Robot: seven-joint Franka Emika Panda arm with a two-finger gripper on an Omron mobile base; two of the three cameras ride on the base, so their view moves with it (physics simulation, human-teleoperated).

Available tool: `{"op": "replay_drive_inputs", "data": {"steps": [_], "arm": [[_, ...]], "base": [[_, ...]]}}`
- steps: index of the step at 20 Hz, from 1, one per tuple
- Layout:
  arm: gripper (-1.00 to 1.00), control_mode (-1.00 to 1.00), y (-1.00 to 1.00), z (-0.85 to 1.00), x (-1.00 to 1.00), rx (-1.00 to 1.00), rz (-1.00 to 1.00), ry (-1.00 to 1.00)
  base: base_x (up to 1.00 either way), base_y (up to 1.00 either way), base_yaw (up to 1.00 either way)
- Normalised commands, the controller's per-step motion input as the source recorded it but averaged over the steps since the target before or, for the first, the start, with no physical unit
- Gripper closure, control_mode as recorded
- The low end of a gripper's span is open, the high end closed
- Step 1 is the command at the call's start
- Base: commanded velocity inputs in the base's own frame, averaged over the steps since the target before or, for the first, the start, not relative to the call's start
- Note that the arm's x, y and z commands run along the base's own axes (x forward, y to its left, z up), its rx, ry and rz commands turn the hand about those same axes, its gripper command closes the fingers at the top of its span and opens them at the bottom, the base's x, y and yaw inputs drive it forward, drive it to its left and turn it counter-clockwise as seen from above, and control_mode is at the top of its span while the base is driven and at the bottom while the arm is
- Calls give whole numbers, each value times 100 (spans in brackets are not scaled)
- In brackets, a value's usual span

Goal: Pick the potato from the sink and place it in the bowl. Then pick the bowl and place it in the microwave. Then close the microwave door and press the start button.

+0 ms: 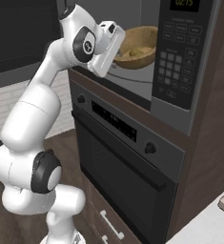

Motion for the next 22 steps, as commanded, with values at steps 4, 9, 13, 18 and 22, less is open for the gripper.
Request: {"op": "replay_drive_inputs", "data": {"steps": [4,9,13,18,22], "arm": [[-100,-100,-6,-17,9,-2,0,-6],[-100,-100,-5,-8,0,0,0,-37],[-100,-100,12,-8,-9,0,0,-54],[-100,-100,39,-5,-91,0,1,-47],[-100,-100,30,28,-100,0,0,-26]], "base": [[0,0,0],[0,0,0],[0,0,0],[0,0,0],[0,0,0]]}}
